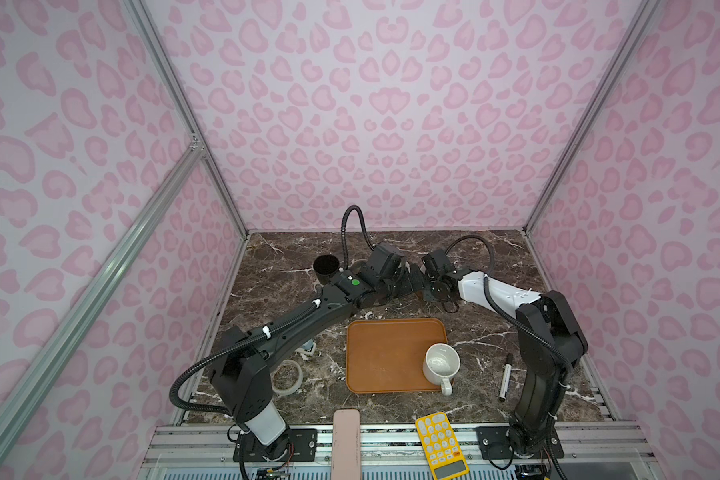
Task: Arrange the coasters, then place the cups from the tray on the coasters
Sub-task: 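Carry the lavender mug with the right gripper over the wooden coaster, then lower the lavender mug onto the wooden coaster and open the right gripper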
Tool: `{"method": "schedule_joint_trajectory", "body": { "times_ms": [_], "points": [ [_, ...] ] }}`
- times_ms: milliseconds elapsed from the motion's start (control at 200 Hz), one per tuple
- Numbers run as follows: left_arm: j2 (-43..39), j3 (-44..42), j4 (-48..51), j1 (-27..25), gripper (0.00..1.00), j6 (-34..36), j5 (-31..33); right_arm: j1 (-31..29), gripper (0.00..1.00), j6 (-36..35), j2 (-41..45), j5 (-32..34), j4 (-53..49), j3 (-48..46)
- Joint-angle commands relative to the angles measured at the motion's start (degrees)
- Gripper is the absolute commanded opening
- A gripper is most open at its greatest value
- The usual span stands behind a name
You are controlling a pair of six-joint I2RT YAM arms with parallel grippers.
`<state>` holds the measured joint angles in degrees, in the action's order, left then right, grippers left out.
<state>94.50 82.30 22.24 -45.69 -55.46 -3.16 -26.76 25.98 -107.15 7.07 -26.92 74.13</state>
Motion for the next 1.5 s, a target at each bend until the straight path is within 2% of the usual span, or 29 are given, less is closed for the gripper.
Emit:
{"method": "schedule_joint_trajectory", "body": {
  "times_ms": [0, 165, 560, 775, 930, 975, 1025, 1035, 1055, 1075, 1260, 1405, 1495],
  "points": [
    [-0.3, -0.2, -2.4, 0.1, 0.97, -0.3, 0.2, -0.1, 0.00, 0.1, -1.0, 0.2, -0.7, -0.3],
    [-0.3, -0.3, -2.5, 0.0, 0.97, -0.3, 0.3, -0.3, 0.13, 0.1, -1.0, 0.1, -1.2, -0.1],
    [-0.9, -0.7, -2.7, 0.0, 0.97, -0.5, 0.8, -0.5, 0.27, 0.2, -1.3, 0.2, -2.2, 0.3],
    [-1.0, -0.8, -2.7, 0.1, 0.97, -0.6, 0.8, -0.7, 0.39, -0.1, 0.2, 0.8, -1.7, -0.3],
    [-1.5, -1.1, -2.6, 0.1, 0.97, -0.7, 1.1, -0.8, 0.59, -0.1, 1.7, 0.6, -2.5, -0.2],
    [-1.7, -1.2, -2.5, 0.0, 0.97, -0.7, 1.1, -1.0, 0.69, 0.0, 2.8, 1.0, -2.0, -0.9],
    [-2.1, -1.5, -2.5, 0.0, 0.97, -0.7, 1.3, -1.0, 0.72, 0.1, 4.5, 0.7, -1.1, -2.2],
    [-2.1, -1.6, -2.5, 0.0, 0.97, -0.7, 1.3, -1.0, 0.75, 0.1, 4.8, 0.6, -1.0, -2.5],
    [-2.3, -1.7, -2.5, 0.1, 0.97, -0.6, 1.3, -1.0, 0.93, 0.2, 5.6, 0.7, -0.7, -2.9],
    [-2.6, -1.9, -2.5, 0.0, 0.97, -0.6, 1.4, -1.0, 0.97, 0.3, 6.5, 0.7, -0.5, -3.4],
    [-5.4, -4.2, -2.3, 0.0, 0.97, 0.0, 1.8, -1.1, 0.98, -1.7, 15.8, 0.9, -1.5, -5.9],
    [-8.9, -7.3, -2.3, -0.1, 0.97, 1.3, 2.2, -2.2, 0.98, -5.1, 26.6, 4.1, -1.9, -9.7],
    [-11.8, -8.7, -2.4, -0.4, 0.97, 3.2, 3.6, -2.5, 0.98, -8.6, 33.4, 2.8, -2.5, -12.7]
  ]
}}
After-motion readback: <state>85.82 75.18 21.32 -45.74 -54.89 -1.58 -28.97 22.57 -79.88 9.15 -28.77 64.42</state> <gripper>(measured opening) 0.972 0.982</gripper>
